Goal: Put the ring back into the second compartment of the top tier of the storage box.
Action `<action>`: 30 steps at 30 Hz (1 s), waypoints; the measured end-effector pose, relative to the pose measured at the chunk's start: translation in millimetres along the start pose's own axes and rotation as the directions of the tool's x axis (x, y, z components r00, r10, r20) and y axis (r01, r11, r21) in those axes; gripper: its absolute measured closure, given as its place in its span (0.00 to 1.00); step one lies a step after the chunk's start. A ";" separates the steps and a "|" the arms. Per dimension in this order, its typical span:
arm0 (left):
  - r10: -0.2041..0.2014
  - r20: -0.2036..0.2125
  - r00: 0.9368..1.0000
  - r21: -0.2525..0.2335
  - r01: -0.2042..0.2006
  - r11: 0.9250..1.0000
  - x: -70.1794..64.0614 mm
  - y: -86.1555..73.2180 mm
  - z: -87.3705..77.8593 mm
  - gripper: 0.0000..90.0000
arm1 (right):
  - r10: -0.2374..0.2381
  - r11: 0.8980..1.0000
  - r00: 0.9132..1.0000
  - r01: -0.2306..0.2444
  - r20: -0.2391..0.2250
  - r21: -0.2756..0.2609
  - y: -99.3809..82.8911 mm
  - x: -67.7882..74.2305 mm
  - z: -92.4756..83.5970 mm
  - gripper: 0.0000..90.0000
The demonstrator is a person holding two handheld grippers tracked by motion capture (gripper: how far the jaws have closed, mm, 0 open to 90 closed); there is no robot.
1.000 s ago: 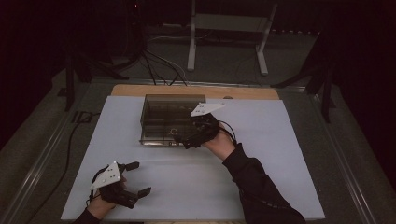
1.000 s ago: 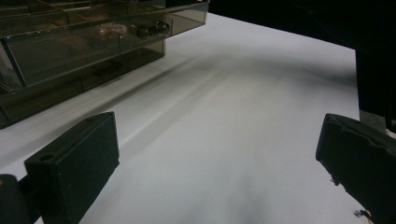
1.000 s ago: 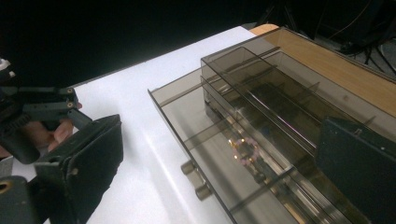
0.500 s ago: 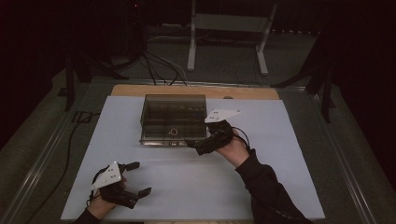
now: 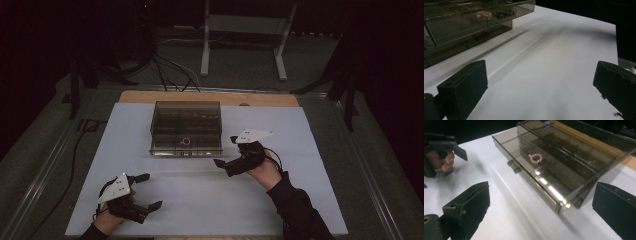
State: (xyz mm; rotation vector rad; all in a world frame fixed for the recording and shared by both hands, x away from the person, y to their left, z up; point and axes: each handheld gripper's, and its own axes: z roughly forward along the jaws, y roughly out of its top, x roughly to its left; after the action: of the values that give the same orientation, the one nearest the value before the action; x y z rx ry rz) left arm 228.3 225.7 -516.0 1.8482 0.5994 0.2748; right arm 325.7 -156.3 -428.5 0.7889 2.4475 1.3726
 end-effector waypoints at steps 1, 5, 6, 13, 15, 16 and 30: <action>0.001 -0.002 1.000 0.001 -0.001 1.000 -0.1 0.0 0.0 0.01 | 0.001 1.000 1.000 -0.001 0.008 -0.001 -3.1 -0.5 -2.1 0.01; 0.000 -0.003 1.000 0.001 0.000 1.000 0.0 -0.1 0.1 0.01 | 0.022 1.000 1.000 -0.022 0.011 -0.005 -14.4 -2.4 -6.9 0.01; -0.003 -0.001 1.000 0.000 0.003 1.000 0.2 -0.1 -0.1 0.01 | 0.032 0.999 0.999 -0.032 0.010 -0.002 -20.9 -3.1 -7.6 0.01; 0.000 -0.002 1.000 0.002 0.000 1.000 -0.2 0.0 0.0 0.01 | 0.041 0.999 0.999 -0.042 0.017 0.019 -39.8 -4.9 -6.9 0.01; -0.001 -0.002 1.000 0.003 0.001 1.000 -0.2 -0.1 0.3 0.01 | 0.045 0.999 0.999 -0.046 0.013 0.023 -46.5 -5.6 -6.8 0.01; -0.003 -0.005 1.000 0.004 0.003 1.000 0.0 -0.3 0.5 0.01 | 0.046 0.998 0.999 -0.047 0.017 0.031 -51.9 -5.8 -7.4 0.01; 0.004 -0.009 1.000 0.007 -0.003 1.000 -0.8 0.0 0.3 0.01 | 0.090 0.995 0.995 -0.091 0.034 0.038 -87.4 -8.7 -24.9 0.01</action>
State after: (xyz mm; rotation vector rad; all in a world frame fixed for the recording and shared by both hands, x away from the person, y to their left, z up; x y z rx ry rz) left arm 227.7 225.1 -516.0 1.8553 0.6041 0.2840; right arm 292.0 -215.5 -489.3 0.9344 2.4494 1.3348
